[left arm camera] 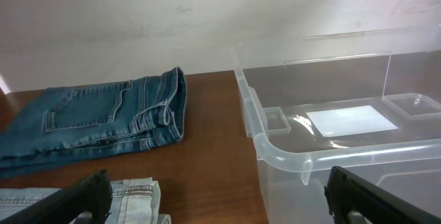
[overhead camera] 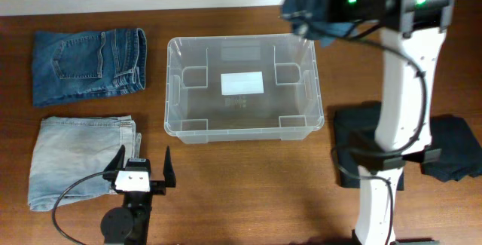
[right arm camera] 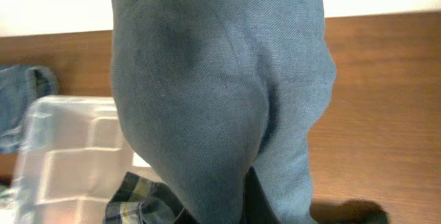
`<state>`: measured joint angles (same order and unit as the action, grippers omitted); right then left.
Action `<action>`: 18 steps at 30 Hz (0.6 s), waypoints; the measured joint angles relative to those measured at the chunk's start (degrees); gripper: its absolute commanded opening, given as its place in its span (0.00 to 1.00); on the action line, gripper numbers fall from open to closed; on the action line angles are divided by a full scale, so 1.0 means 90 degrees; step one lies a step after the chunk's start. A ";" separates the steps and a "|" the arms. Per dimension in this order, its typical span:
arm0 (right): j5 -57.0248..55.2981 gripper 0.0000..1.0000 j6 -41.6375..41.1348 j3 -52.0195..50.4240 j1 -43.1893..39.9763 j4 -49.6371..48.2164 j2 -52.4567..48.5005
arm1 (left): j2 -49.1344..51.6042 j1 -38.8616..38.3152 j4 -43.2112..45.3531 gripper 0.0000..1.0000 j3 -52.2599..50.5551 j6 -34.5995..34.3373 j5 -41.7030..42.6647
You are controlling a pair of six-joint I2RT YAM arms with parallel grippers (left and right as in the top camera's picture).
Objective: Pack container
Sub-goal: 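Lift the blue-grey garment and carry it over the clear bin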
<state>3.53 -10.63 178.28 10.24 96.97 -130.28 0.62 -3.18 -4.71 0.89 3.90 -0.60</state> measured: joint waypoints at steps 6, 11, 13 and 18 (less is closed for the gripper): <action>-0.1277 0.04 -0.0522 -0.0253 0.1416 0.0000 0.0056 | 0.0000 0.0000 0.0000 0.99 0.0000 0.0000 0.0000; -0.2280 0.04 -0.1141 -0.0984 0.2518 0.0000 0.0053 | 0.0000 0.0000 0.0000 0.99 0.0000 0.0000 0.0000; -0.2613 0.04 -0.1428 -0.1353 0.2815 -0.0027 0.0056 | 0.0000 0.0000 0.0000 0.99 0.0000 0.0000 0.0000; -0.3104 0.04 -0.1999 -0.2737 0.3111 -0.0743 0.0053 | 0.0000 0.0000 0.0000 0.99 0.0000 0.0000 0.0000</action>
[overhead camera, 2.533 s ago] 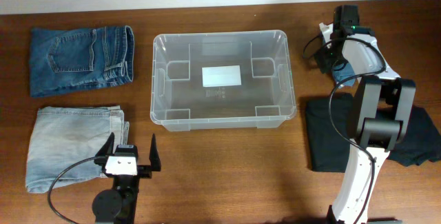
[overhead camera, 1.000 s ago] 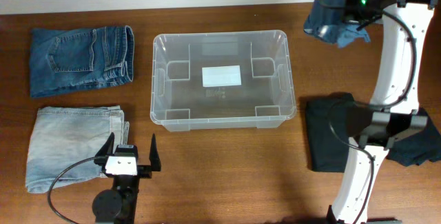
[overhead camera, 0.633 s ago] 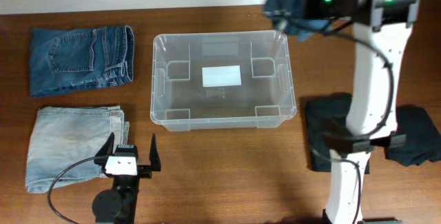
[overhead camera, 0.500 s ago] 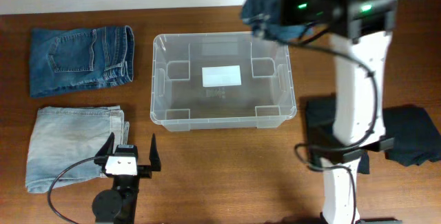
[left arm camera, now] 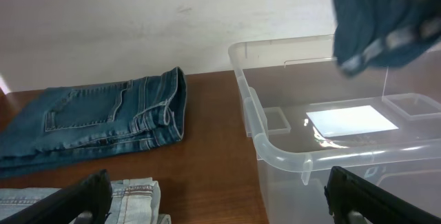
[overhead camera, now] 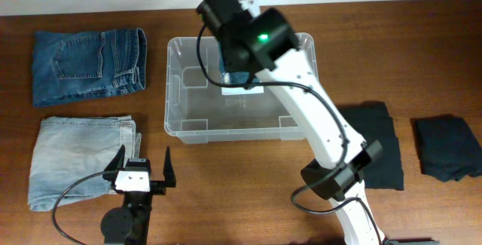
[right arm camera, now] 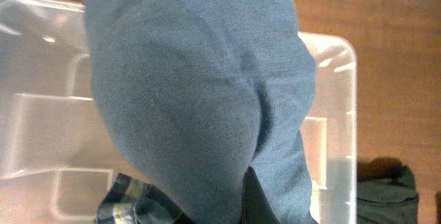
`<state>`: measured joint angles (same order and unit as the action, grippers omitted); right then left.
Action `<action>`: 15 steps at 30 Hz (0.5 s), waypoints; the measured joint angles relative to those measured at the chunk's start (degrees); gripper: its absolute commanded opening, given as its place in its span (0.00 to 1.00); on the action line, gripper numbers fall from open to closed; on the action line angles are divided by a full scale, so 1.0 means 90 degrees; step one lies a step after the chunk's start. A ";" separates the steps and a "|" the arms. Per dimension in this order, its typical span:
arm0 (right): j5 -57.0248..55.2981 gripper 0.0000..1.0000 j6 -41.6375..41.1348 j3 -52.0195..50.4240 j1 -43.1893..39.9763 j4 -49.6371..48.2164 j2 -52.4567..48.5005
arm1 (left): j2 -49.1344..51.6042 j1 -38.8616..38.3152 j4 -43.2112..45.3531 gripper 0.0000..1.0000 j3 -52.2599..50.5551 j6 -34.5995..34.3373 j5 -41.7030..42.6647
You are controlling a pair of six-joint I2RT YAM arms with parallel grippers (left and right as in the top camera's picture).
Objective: Pack container
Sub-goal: 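Lift the blue-grey garment and carry it over the clear bin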
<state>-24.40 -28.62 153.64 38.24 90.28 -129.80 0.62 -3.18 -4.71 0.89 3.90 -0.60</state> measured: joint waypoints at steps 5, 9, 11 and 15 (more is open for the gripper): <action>-0.0053 0.04 -0.0301 -0.1251 -0.0017 -0.0821 0.0000 | 0.0000 0.0000 0.0000 0.99 0.0000 0.0000 0.0000; 0.0175 0.04 -0.0393 -0.1967 -0.0024 -0.1513 0.0000 | 0.0000 0.0000 0.0000 0.99 0.0000 0.0000 0.0000; 0.0350 0.04 -0.0427 -0.2237 -0.0024 -0.1875 0.0000 | 0.0000 0.0000 0.0000 0.99 0.0000 0.0000 0.0000; 0.0733 0.04 -0.0464 -0.2691 -0.0022 -0.2511 0.0000 | 0.0000 0.0000 0.0000 0.99 0.0000 0.0000 0.0000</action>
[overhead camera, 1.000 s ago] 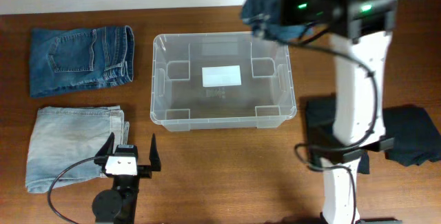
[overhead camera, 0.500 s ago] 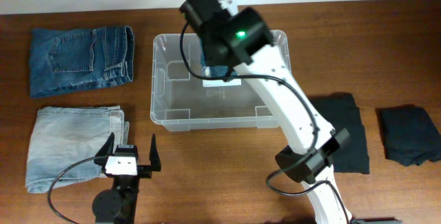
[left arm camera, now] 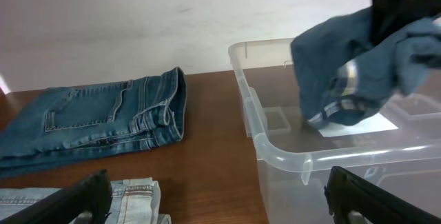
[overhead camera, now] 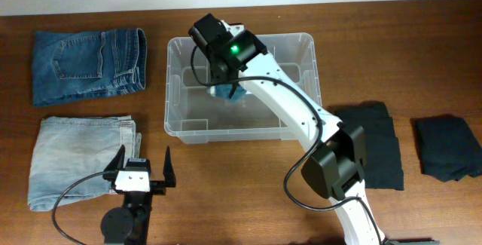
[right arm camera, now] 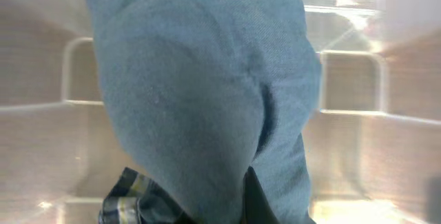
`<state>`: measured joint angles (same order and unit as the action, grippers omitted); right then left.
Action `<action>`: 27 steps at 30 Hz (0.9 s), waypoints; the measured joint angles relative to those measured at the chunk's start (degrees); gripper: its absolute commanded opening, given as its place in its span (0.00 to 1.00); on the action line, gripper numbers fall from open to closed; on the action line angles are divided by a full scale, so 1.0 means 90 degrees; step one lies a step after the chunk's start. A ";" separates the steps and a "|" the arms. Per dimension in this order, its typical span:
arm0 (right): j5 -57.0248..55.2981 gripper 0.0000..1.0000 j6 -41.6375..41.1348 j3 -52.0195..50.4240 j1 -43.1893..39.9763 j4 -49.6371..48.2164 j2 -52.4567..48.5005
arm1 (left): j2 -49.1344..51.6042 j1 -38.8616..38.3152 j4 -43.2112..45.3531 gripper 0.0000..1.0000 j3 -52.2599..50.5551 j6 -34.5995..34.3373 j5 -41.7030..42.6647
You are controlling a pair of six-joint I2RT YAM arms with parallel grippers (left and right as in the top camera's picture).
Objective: Pack container
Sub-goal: 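Lift the blue-grey garment and carry it over the clear bin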
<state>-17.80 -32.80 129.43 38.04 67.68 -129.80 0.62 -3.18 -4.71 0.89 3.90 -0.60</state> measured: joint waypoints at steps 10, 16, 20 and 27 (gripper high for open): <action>0.0274 0.17 -0.0012 -0.0840 0.0253 -0.0918 0.0000 | 0.0000 0.0000 0.0000 0.99 0.0000 0.0000 0.0000; 0.0503 0.52 -0.0063 -0.0896 0.0646 -0.1248 0.0000 | 0.0000 0.0000 0.0000 0.99 0.0000 0.0000 0.0000; 0.0600 0.73 -0.0029 -0.0896 0.0787 -0.1294 0.0000 | 0.0000 0.0000 0.0000 0.99 0.0000 0.0000 0.0000; 0.0493 0.66 0.0359 -0.0896 0.0731 -0.1294 0.0000 | 0.0000 0.0000 0.0000 0.99 0.0000 0.0000 0.0000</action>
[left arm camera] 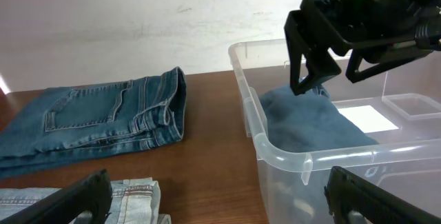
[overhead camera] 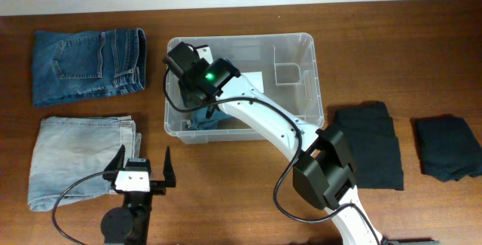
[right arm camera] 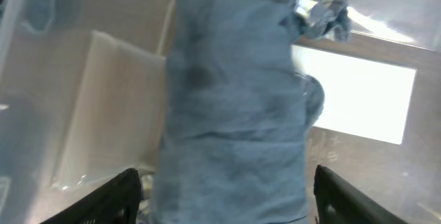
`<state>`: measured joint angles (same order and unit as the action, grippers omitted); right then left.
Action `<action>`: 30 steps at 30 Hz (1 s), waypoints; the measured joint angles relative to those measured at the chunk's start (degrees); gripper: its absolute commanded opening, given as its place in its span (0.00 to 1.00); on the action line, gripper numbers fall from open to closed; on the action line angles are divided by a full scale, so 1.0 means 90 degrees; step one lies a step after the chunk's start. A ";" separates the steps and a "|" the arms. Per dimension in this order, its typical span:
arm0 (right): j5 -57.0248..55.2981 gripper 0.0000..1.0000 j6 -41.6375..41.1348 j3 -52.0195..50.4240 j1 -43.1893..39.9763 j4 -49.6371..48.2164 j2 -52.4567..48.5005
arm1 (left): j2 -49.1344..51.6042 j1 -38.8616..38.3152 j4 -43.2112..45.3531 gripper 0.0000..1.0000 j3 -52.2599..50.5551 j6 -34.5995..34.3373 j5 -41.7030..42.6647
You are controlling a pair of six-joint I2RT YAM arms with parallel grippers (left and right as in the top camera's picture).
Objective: Pack container
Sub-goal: 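Lift the blue-grey garment and carry it over the clear bin, then lower the garment into the bin's left side and open right gripper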
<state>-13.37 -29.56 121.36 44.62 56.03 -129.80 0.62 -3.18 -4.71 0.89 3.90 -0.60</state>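
The clear plastic container (overhead camera: 319, 87) stands at mid-table. A folded grey-blue garment (overhead camera: 202, 118) lies on its floor at the left end, also seen in the left wrist view (left arm camera: 310, 124) and the right wrist view (right arm camera: 234, 114). My right gripper (right arm camera: 234, 200) hangs open just above the garment with nothing between its fingers. The overhead view shows it (overhead camera: 194, 93) inside the container's left half, and the left wrist view shows it (left arm camera: 324, 79) over the cloth. My left gripper (overhead camera: 141, 162) rests open near the table's front, in front of the container (left arm camera: 289, 156).
Folded dark blue jeans (overhead camera: 89, 65) lie at the far left and pale jeans (overhead camera: 79, 158) at the near left, beside my left gripper. Two dark folded garments (overhead camera: 369, 154) (overhead camera: 448, 145) lie right of the container, past my right arm's base.
My right gripper was shut on the garment, which hung near the container's middle. Now the gripper is open, further left, and the garment lies on the container's floor. The left arm has not moved.
My right gripper held the grey-blue garment high beyond the container's far right corner. Then it held it over the container's far side, then low inside it. Now the garment lies at the container's left end, released. My left gripper stayed open and still.
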 measured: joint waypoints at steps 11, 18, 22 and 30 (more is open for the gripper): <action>0.0102 0.20 0.0381 -0.0010 -0.0848 0.0185 0.0000 | 0.0000 0.0000 0.0000 1.00 0.0000 0.0000 0.0000; 0.0653 0.13 0.0403 -0.0476 -0.1212 -0.0029 0.0000 | 0.0000 0.0000 0.0000 0.99 0.0000 0.0000 0.0000; 0.0964 0.12 0.0413 -0.0828 -0.1190 -0.0262 0.0000 | 0.0000 0.0000 0.0000 0.99 0.0000 0.0000 0.0000; 0.1411 0.10 0.0408 -0.0969 -0.1137 -0.0396 -0.0002 | 0.0000 0.0000 0.0000 0.99 0.0000 0.0000 0.0000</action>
<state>-0.67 -25.89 112.64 34.39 52.47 -129.82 0.62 -3.18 -4.71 0.89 3.90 -0.60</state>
